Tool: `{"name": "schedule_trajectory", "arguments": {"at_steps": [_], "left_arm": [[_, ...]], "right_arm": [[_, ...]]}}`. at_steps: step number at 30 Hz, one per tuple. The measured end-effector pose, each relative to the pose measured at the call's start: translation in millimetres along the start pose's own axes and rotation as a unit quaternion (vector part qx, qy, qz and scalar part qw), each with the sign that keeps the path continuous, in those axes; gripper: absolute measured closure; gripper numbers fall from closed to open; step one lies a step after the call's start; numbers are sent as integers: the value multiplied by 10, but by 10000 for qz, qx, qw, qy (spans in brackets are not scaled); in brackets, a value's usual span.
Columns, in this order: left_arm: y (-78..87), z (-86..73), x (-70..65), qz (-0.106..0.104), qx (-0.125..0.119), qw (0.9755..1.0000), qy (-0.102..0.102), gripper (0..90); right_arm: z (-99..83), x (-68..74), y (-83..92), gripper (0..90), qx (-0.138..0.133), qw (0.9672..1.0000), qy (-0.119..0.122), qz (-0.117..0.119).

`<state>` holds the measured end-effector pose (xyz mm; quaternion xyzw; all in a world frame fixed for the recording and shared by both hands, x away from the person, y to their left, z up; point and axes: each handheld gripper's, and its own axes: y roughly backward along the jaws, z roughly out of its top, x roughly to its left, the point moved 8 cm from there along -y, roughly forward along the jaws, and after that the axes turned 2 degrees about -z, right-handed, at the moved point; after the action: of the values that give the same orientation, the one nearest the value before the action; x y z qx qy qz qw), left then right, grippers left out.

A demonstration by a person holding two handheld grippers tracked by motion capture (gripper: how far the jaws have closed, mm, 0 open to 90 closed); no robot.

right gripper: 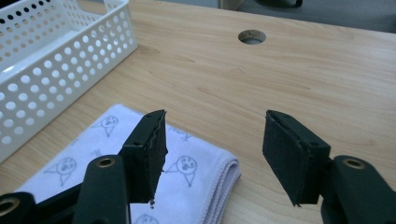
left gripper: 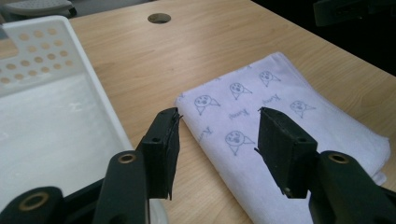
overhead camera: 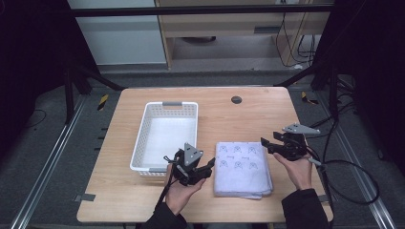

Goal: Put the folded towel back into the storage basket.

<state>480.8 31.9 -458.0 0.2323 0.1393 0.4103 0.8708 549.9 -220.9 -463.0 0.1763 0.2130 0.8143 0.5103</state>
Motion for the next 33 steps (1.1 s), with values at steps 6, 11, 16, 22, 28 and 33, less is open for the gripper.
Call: {"name": "schedule_trajectory", "arguments": {"at_steps": [6, 11, 16, 22, 28, 33], "left_arm": [[-111, -101, -95, -12, 171, 9998, -51, 485], [-181, -174, -149, -8, 285, 9996, -68, 492], [-248, -258, -179, 4, 408, 9992, -18, 499], [-342, -373, -217, -40, 577, 9983, 6, 507], [-423, -456, -260, -54, 679, 9976, 73, 497], [-487, -520, -285, -34, 769, 9970, 108, 497]], "right_arm": [[-104, -37, -47, 405, 100, 9999, -15, -18], [-183, -51, -95, 408, 211, 9998, -20, -27], [-262, -41, -156, 409, 338, 9994, -14, -33], [-355, -53, -225, 412, 471, 9989, -9, -57], [-450, -38, -307, 415, 616, 9981, -14, -49], [-526, -16, -360, 420, 731, 9973, -18, -42]]}}
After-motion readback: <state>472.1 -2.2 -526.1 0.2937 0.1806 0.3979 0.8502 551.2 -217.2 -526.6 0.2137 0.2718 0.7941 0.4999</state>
